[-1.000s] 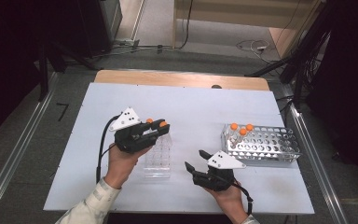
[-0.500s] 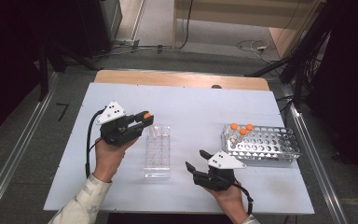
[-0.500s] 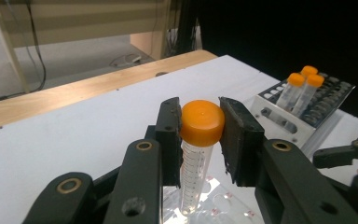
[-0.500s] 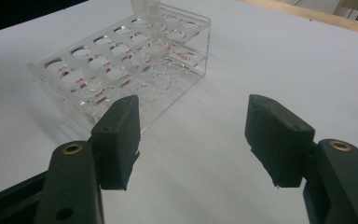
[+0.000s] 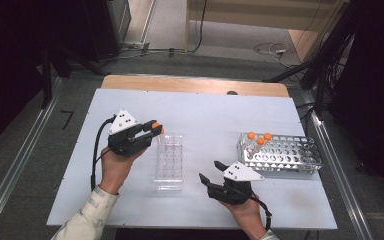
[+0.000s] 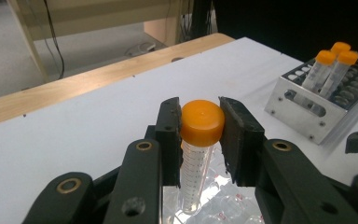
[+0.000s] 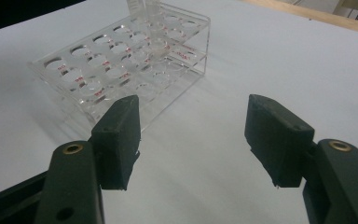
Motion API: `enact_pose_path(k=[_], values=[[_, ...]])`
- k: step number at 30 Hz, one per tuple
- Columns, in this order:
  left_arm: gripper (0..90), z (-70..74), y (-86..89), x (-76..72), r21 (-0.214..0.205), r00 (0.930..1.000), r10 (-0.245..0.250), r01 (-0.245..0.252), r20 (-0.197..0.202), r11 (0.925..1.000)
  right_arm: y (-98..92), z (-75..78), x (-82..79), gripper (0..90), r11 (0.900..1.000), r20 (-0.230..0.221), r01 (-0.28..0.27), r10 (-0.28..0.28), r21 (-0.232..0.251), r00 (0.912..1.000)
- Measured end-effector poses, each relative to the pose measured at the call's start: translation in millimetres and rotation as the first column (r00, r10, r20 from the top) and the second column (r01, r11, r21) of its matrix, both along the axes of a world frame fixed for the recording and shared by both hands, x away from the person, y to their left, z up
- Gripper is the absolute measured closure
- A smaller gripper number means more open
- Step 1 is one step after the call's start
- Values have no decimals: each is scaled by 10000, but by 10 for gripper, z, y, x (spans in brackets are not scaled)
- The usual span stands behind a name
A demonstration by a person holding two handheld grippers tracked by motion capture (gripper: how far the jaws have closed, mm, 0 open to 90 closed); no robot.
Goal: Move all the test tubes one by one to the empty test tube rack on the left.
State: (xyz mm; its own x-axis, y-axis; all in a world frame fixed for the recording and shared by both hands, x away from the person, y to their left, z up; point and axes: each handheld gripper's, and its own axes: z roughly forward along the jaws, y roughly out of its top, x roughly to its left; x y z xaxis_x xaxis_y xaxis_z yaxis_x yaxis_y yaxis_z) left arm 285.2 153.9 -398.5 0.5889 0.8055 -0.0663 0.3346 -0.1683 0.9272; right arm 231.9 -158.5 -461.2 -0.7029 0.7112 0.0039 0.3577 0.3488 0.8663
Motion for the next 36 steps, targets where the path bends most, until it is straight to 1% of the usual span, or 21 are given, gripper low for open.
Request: enact_pose_path(k=[3, 6, 9, 10, 13, 17, 21, 23, 29, 31, 33, 35, 36], values=[[699, -30, -42, -5, 283, 10000, 12, -10, -68, 9996, 0, -1, -1, 343, 10000, 4, -14, 14, -6, 10000], [698, -73, -79, -11, 502, 9998, 156, -149, -131, 9986, 0, -2, 1, 344, 10000, -13, -15, 15, -14, 10000], [697, -137, -124, -30, 755, 9983, 586, -584, -8, 9954, 7, -4, -3, 344, 10000, -21, -18, 18, -20, 10000], [697, -158, -143, -33, 825, 9978, 654, -647, -53, 9945, 8, -5, -5, 344, 10000, -24, -22, 22, -28, 10000], [696, -220, -206, -25, 1221, 9972, 690, -652, -273, 9904, 7, -5, -5, 344, 10000, -33, -24, 24, -19, 10000], [695, -267, -246, -22, 1487, 9964, 782, -723, -341, 9862, 3, -6, -3, 344, 10000, -35, -20, 20, -30, 10000], [683, -277, -239, -20, 1455, 9958, 810, -740, -428, 9866, 5, -9, -3, 344, 10000, -40, -29, 29, -50, 10000], [644, -269, -239, -26, 1475, 9951, 913, -848, -379, 9854, 5, -9, -3, 344, 10000, -40, -28, 28, -50, 10000], [566, -237, -222, -41, 1180, 9951, 911, -861, -376, 9893, -2, -6, -1, 344, 10000, -25, 9, -10, -49, 10000], [510, -223, -220, -45, 1072, 9948, 938, -891, -397, 9902, -8, -4, 0, 344, 10000, -24, 17, -18, -52, 10000], [433, -210, -222, -43, 923, 9946, 935, -891, -450, 9917, -14, -2, 3, 343, 10000, -4, 61, -61, -23, 10000], [313, -193, -230, -29, 806, 9940, 831, -773, -713, 9937, -24, 0, 4, 342, 9999, -32, 99, -99, -37, 9999], [275, -186, -235, -29, 707, 9939, 780, -725, -783, 9949, -30, 2, 7, 340, 9999, -35, 112, -112, -37, 9999]])
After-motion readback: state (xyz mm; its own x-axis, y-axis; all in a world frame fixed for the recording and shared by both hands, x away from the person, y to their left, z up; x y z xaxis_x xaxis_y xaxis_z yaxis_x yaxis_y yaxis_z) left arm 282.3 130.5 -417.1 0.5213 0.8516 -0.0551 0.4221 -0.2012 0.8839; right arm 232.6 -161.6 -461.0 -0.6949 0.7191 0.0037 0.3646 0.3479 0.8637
